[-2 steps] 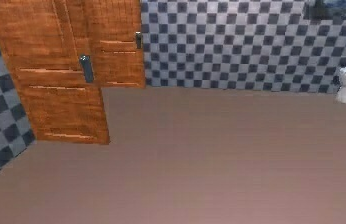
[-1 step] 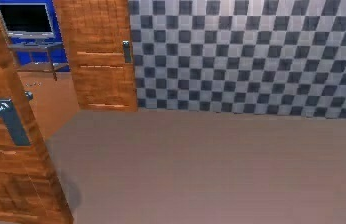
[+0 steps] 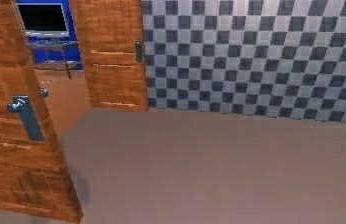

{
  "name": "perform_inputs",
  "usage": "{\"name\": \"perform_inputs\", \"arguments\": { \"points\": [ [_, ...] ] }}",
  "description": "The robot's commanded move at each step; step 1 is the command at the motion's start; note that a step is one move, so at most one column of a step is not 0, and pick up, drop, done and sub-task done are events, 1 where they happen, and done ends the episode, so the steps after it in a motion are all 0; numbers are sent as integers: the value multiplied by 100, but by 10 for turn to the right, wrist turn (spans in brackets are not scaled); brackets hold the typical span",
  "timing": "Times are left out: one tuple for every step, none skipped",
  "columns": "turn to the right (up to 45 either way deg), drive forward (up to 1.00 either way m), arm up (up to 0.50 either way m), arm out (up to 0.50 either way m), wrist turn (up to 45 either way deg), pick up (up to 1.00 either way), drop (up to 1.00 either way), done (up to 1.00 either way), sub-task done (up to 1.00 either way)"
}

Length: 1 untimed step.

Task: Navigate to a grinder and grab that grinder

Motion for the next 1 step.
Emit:
{"name": "perform_inputs", "arguments": {
  "points": [
    [0, 100, 0, 0, 0, 0, 0, 0, 0]
  ]
}}
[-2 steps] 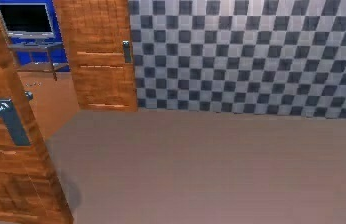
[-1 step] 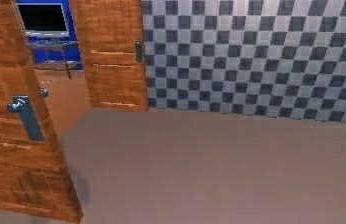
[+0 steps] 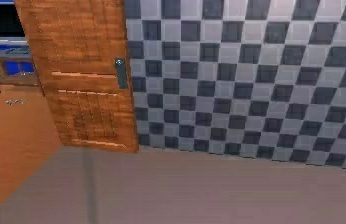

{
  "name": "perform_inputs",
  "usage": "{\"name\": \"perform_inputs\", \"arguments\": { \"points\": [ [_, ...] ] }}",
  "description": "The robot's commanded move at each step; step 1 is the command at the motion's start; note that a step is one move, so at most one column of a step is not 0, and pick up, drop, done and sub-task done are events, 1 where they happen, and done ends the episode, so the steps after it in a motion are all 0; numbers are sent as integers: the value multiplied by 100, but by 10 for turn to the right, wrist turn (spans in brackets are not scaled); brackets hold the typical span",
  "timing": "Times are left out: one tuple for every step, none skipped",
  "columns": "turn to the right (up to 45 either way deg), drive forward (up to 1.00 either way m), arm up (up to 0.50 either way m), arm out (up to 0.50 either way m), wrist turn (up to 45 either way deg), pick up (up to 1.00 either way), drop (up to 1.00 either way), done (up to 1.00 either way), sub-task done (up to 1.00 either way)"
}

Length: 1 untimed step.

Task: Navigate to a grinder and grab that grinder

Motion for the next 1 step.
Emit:
{"name": "perform_inputs", "arguments": {
  "points": [
    [0, 15, 0, 0, 0, 0, 0, 0, 0]
  ]
}}
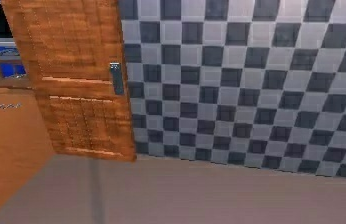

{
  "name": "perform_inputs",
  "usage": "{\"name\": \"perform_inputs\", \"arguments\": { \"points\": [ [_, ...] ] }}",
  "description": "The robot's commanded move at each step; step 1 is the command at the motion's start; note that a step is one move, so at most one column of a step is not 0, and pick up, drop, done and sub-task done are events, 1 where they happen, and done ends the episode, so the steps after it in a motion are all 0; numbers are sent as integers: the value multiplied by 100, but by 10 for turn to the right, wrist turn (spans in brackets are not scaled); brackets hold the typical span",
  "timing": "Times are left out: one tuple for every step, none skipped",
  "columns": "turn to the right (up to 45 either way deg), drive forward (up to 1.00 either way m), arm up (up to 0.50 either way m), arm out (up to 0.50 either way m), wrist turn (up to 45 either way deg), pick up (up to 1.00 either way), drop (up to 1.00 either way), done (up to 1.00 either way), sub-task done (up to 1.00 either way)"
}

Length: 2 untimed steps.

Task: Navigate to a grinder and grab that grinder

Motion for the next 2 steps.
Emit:
{"name": "perform_inputs", "arguments": {
  "points": [
    [-330, 0, 0, 0, 0, 0, 0, 0, 0],
    [0, 70, 0, 0, 0, 0, 0, 0, 0]
  ]
}}
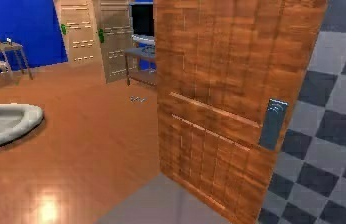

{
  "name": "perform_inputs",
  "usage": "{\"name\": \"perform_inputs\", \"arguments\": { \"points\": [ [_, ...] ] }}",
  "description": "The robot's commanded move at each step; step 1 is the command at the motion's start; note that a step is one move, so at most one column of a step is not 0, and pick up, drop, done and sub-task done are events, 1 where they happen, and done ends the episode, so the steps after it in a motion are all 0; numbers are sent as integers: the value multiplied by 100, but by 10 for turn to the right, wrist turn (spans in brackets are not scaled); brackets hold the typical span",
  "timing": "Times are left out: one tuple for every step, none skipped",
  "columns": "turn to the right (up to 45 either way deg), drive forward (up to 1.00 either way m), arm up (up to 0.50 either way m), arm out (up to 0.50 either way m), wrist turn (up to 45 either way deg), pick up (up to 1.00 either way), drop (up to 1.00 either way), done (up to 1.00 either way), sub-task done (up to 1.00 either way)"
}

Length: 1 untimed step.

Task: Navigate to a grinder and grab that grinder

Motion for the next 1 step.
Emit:
{"name": "perform_inputs", "arguments": {
  "points": [
    [-300, 0, 0, 0, 0, 0, 0, 0, 0]
  ]
}}
